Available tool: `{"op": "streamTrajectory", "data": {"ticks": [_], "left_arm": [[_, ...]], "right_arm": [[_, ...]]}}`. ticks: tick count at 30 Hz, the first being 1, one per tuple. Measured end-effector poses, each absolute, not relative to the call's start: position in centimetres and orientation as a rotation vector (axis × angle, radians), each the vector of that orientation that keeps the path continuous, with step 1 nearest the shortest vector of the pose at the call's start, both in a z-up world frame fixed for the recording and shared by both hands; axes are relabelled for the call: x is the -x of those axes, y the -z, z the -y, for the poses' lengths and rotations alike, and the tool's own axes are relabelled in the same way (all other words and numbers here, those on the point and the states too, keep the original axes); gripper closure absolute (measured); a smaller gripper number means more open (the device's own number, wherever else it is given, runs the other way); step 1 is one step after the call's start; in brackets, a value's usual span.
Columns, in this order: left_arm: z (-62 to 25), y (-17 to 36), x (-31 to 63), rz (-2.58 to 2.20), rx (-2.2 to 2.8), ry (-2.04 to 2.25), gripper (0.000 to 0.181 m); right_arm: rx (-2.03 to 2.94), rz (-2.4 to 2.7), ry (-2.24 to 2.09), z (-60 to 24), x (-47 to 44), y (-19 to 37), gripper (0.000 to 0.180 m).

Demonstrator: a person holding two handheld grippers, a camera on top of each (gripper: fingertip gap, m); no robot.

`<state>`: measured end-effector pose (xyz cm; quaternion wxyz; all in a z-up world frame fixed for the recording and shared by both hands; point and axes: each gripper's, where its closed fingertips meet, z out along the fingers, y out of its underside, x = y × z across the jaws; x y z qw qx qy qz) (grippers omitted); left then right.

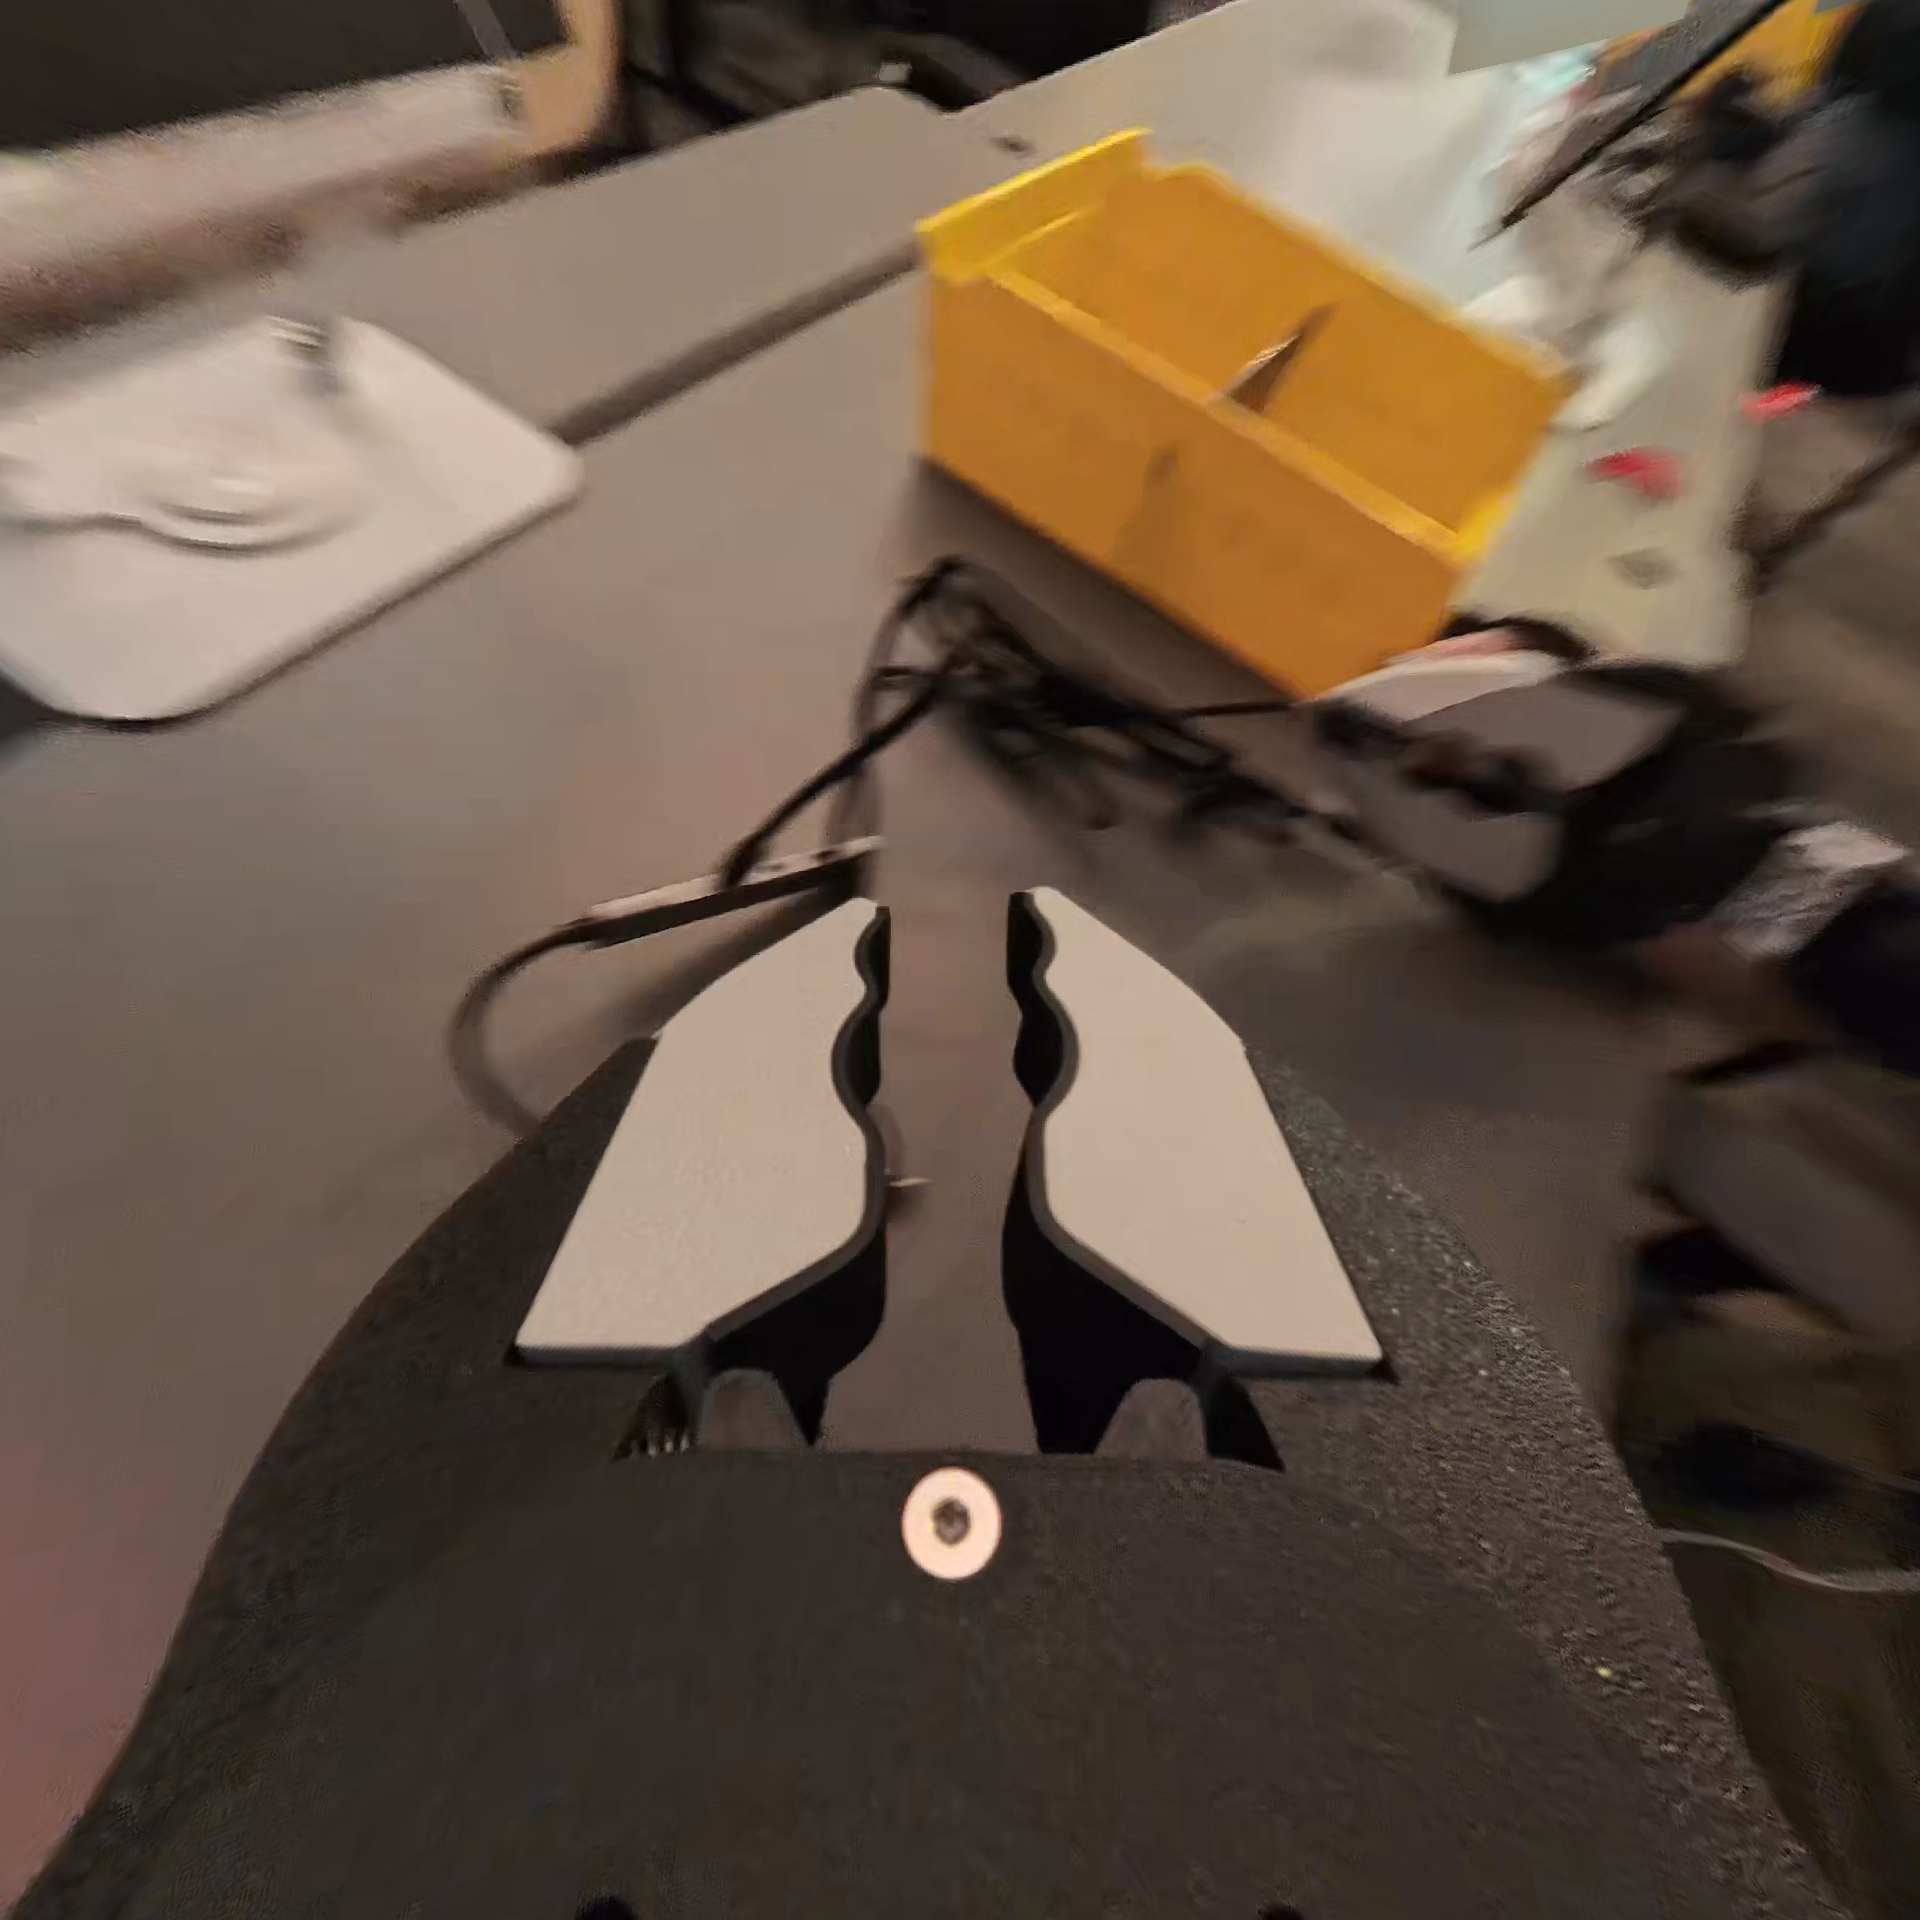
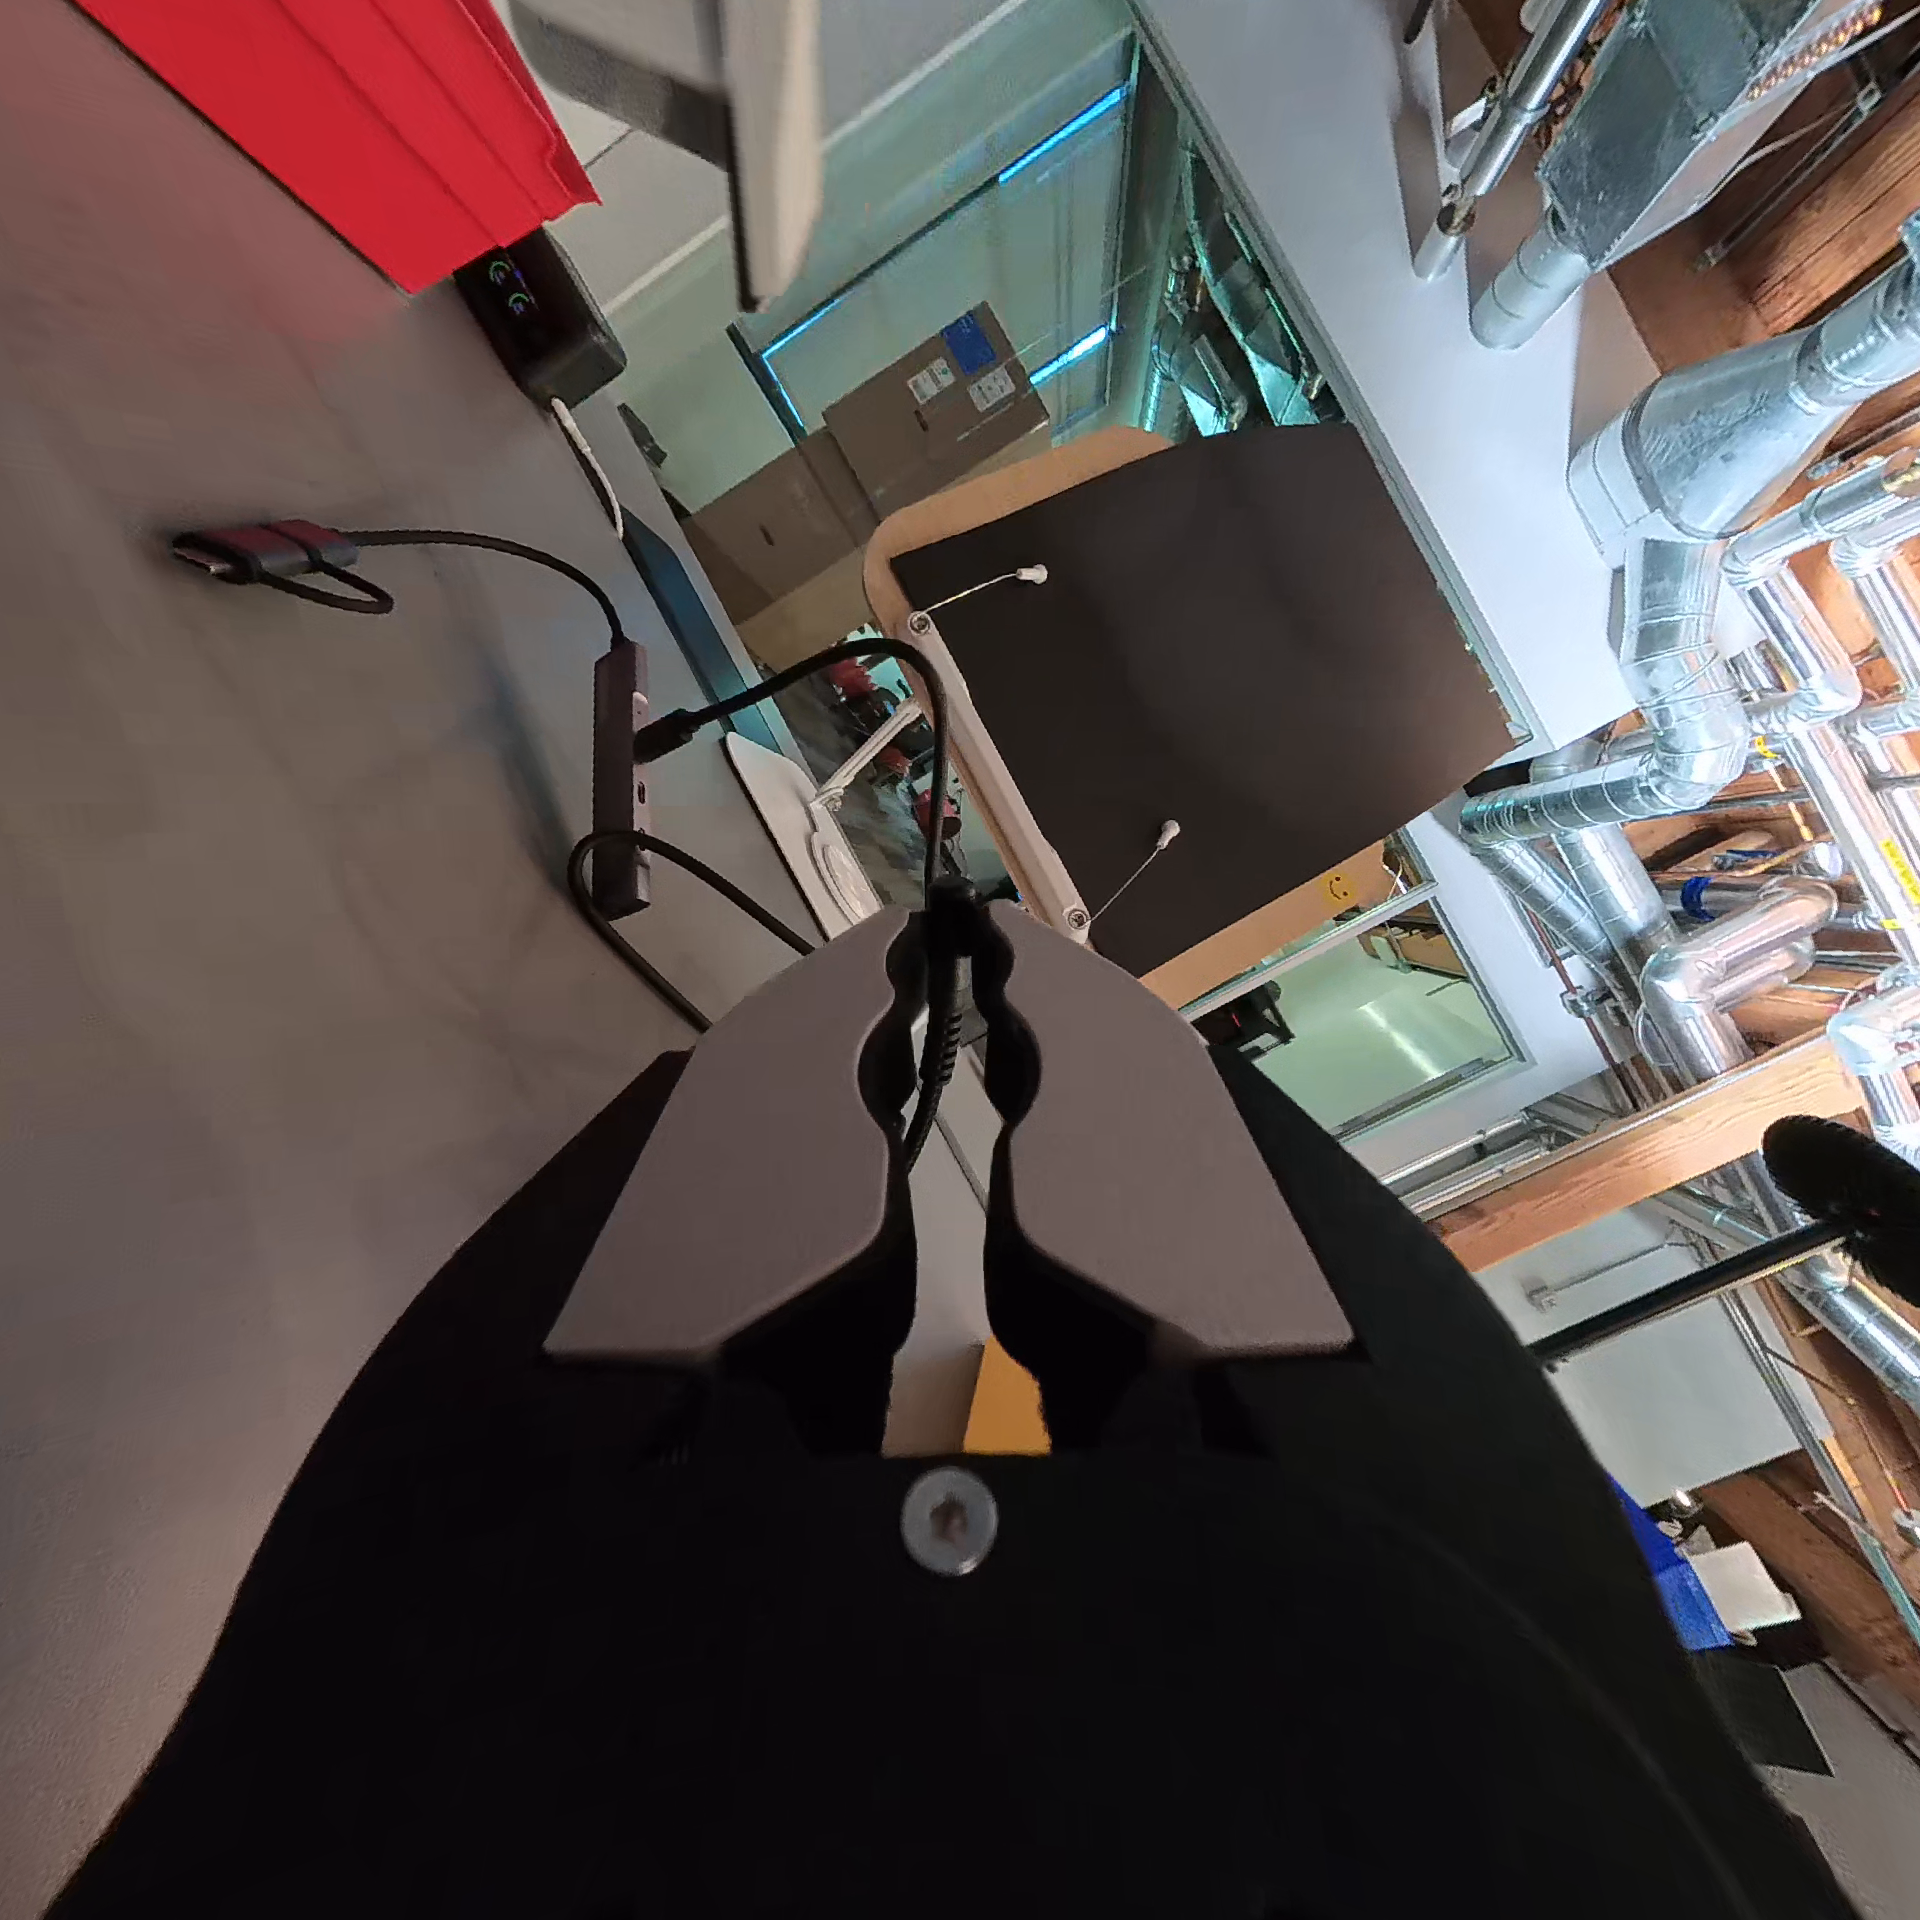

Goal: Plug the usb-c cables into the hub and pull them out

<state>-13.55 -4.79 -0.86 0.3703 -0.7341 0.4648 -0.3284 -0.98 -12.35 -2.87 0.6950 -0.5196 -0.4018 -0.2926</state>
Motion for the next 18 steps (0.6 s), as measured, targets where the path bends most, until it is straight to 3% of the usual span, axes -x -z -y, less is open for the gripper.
{"op": "streamTrajectory", "data": {"ticks": [4, 11, 18], "left_arm": [[1.0, 4.7, 15.1, -1.296, 1.821, 0.566, 0.150], [-2.4, 10.0, 13.3, -1.918, 1.506, -0.073, 0.139], [-2.3, 12.0, 9.5, -2.196, 1.358, 0.069, 0.140]], "right_arm": [[1.153, 0.912, 0.654, 12.4, 1.2, 3.1, 0.171], [1.166, 0.925, 0.651, 12.6, 1.0, 3.5, 0.171], [1.174, 0.925, 0.627, 12.9, 0.8, 3.6, 0.171]]}}
